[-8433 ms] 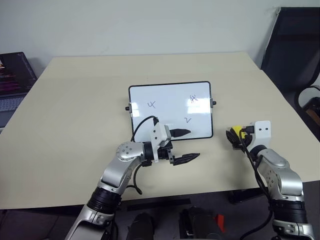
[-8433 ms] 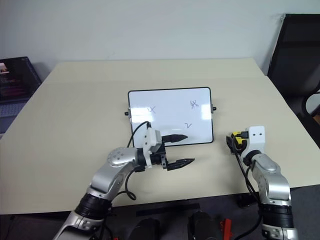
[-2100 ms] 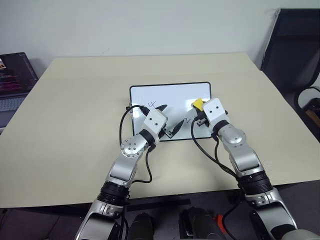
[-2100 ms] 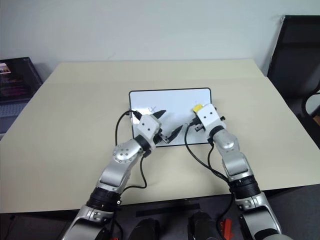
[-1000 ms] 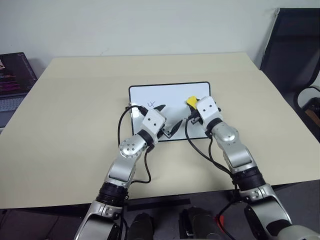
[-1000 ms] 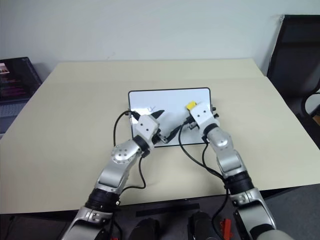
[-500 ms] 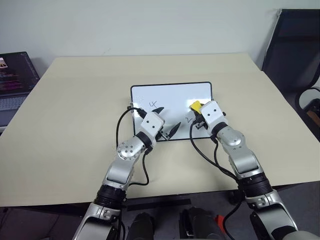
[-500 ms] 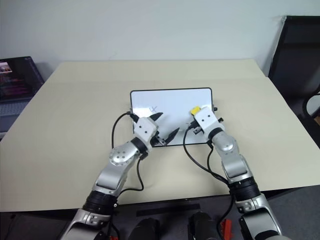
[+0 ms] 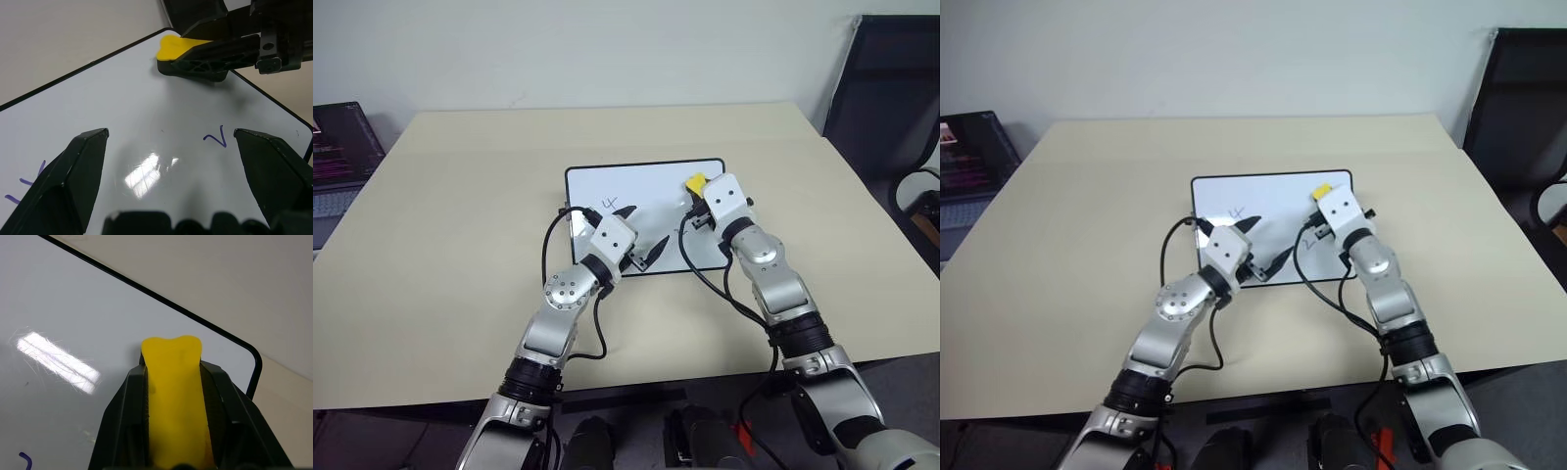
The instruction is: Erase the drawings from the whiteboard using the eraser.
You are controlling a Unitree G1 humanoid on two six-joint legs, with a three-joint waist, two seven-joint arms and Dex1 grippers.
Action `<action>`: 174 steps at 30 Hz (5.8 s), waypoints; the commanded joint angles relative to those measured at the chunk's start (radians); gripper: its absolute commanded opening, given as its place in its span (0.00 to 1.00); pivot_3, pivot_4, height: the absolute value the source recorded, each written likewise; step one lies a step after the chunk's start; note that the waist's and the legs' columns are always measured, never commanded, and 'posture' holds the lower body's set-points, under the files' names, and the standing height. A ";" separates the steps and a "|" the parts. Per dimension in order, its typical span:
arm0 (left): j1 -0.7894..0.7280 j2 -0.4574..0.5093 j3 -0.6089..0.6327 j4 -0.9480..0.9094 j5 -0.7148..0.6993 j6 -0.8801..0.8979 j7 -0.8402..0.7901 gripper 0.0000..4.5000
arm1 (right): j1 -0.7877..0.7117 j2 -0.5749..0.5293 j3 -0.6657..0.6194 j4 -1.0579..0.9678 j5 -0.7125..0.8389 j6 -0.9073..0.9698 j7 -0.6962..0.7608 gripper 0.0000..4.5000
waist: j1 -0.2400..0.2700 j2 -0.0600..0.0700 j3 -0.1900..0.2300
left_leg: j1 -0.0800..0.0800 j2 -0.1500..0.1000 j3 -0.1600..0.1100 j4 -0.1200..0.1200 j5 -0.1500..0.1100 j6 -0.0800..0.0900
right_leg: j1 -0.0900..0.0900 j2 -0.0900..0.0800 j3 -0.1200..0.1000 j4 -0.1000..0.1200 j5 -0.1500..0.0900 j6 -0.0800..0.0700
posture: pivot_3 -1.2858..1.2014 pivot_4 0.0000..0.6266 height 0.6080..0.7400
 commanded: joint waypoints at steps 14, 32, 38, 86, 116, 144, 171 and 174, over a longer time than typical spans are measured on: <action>0.078 0.001 -0.002 -0.144 0.003 0.037 0.019 1.00 | 0.164 -0.006 -0.027 -0.189 0.045 0.067 0.060 0.25 | -0.002 0.000 0.000 | 0.001 0.000 0.000 0.000 0.000 0.000 | 0.000 0.000 0.000 0.000 0.000 0.000 | 0.52 0.24 1.00; 0.240 0.034 -0.021 -0.270 0.022 0.139 0.019 1.00 | 0.239 -0.034 -0.030 -0.424 0.114 0.066 0.140 0.25 | 0.000 0.000 0.001 | -0.002 0.000 -0.001 -0.001 0.000 0.000 | -0.002 0.000 -0.002 -0.001 -0.001 -0.001 | 0.52 0.24 1.00; 0.192 0.036 -0.018 -0.227 0.028 0.134 0.021 1.00 | 0.185 0.034 0.023 -0.291 0.086 0.015 0.107 0.25 | 0.000 0.000 0.001 | -0.002 0.000 -0.001 -0.001 0.000 0.000 | -0.002 0.000 -0.001 -0.001 -0.001 -0.001 | 0.52 0.24 1.00; 0.172 0.049 0.011 -0.222 0.022 0.130 0.031 1.00 | 0.163 0.000 0.016 -0.189 0.058 -0.028 0.117 0.25 | -0.002 0.000 0.001 | -0.001 0.000 -0.001 0.000 0.000 0.000 | -0.001 0.000 -0.001 0.000 0.000 -0.001 | 0.52 0.24 1.00; 0.184 0.051 0.024 -0.233 0.022 0.135 0.032 1.00 | 0.332 -0.143 0.054 -0.325 0.002 0.151 0.200 0.25 | 0.003 0.000 0.000 | 0.001 0.000 -0.001 0.000 0.000 0.000 | 0.000 0.000 -0.001 0.000 -0.001 -0.001 | 0.52 0.24 1.00; 0.231 0.023 0.058 -0.308 0.139 0.188 0.214 1.00 | 0.354 -0.109 -0.070 -0.421 0.052 0.100 0.107 0.25 | 0.002 0.000 0.001 | -0.002 0.000 -0.001 0.000 0.000 0.000 | -0.001 0.000 -0.001 -0.001 -0.001 -0.001 | 0.52 0.24 1.00; 0.229 0.020 0.105 -0.285 0.165 0.205 0.293 1.00 | -0.141 0.236 0.118 0.036 0.029 -0.130 0.084 0.25 | 0.001 0.000 0.001 | -0.002 0.001 -0.001 -0.001 0.000 0.000 | -0.002 0.000 -0.002 0.000 0.000 -0.001 | 0.52 0.24 1.00; 0.217 0.020 0.106 -0.279 0.166 0.204 0.294 1.00 | -0.191 0.262 0.117 0.116 0.033 -0.134 0.084 0.25 | 0.005 0.000 0.001 | -0.002 0.001 -0.002 -0.001 0.000 0.000 | -0.002 0.000 -0.002 0.000 0.000 -0.001 | 0.52 0.24 1.00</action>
